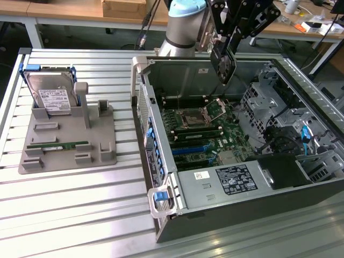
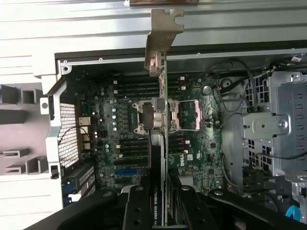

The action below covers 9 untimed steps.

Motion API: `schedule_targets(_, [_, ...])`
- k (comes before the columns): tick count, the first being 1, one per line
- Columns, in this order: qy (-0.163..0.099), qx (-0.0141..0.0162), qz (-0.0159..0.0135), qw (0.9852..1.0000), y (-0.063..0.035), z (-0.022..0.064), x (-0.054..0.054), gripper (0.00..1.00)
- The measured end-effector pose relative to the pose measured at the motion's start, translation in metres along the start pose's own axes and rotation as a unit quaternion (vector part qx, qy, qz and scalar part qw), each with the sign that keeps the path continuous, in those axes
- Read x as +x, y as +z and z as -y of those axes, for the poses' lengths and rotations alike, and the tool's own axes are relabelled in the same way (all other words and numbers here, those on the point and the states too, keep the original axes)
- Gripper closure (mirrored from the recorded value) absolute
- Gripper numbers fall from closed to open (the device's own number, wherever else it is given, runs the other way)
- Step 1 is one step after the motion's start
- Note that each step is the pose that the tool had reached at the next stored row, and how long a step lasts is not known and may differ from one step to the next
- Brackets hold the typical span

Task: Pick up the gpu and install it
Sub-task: 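Pick up the gpu and move the gpu toward the slot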

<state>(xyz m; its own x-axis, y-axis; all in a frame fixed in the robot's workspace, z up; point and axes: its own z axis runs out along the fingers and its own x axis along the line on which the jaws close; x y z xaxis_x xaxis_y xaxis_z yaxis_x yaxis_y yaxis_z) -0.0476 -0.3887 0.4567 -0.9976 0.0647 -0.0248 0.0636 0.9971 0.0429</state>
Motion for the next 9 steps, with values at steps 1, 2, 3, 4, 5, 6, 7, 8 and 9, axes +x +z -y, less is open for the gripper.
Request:
schedule_targets(1, [0.0, 0.0, 0.0, 1.0, 0.0001, -0.0001, -0.002, 0.74])
schedule_targets(2, [0.0, 0.0, 0.0, 1.0, 0.0001, -0.0002, -0.004, 0.74])
schedule_targets(3, [0.0, 0.0, 0.0, 1.0, 0.0001, 0.0001, -0.004, 0.74])
schedule_targets(4, [0.0, 0.0, 0.0, 1.0, 0.0001, 0.0006, -0.004, 0.74])
schedule_targets(5, [0.0, 0.0, 0.0, 1.0, 0.0, 0.0017, -0.004, 0.74])
schedule_targets(6, [0.0, 0.0, 0.0, 1.0, 0.0, 0.0033, -0.004, 0.74])
schedule_targets(7, [0.0, 0.0, 0.0, 1.0, -0.0002, 0.0066, -0.005, 0.74])
schedule_targets(8, [0.0, 0.0, 0.0, 1.0, -0.0003, 0.0084, -0.005, 0.74])
schedule_targets(9, [0.0, 0.0, 0.0, 1.0, -0.0004, 0.0114, -0.005, 0.74])
